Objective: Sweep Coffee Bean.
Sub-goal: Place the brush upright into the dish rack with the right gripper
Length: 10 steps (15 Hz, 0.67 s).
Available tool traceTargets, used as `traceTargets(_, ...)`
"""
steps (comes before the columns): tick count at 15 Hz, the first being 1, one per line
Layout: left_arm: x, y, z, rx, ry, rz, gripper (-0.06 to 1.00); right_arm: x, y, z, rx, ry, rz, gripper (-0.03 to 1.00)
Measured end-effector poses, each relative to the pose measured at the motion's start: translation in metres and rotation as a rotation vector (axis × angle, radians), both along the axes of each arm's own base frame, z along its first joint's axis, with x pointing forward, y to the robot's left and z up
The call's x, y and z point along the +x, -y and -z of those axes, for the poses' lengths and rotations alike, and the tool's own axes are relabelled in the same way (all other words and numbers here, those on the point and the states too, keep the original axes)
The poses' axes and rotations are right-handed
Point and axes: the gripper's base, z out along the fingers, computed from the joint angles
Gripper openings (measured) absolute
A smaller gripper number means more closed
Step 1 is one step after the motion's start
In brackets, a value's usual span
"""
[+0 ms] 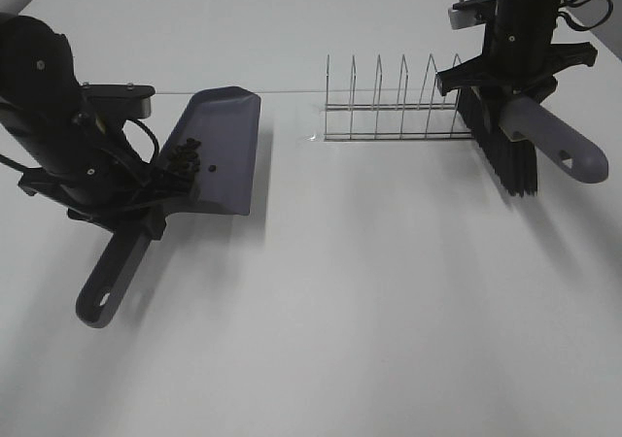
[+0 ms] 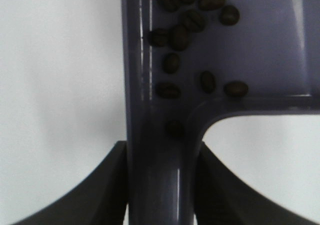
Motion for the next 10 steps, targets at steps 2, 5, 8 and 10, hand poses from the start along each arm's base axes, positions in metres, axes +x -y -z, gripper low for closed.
traceTargets(2,0.000,0.000,0.000,0.001,-0.001,0.002,0.36,0.007,-0.001,0.006,-0.005,0.009,-0.002,0.35)
traceTargets(5,0.000,0.000,0.000,0.002,0.000,0.006,0.36,0.016,-0.001,0.007,-0.016,0.044,0.013,0.35)
traceTargets(8,0.000,0.000,0.000,0.002,0.000,0.006,0.36,0.024,-0.001,0.007,-0.011,0.110,0.033,0.35)
traceTargets(10,0.000,0.000,0.000,0.002,0.004,0.008,0.36,0.026,-0.002,0.007,-0.001,0.140,0.039,0.35)
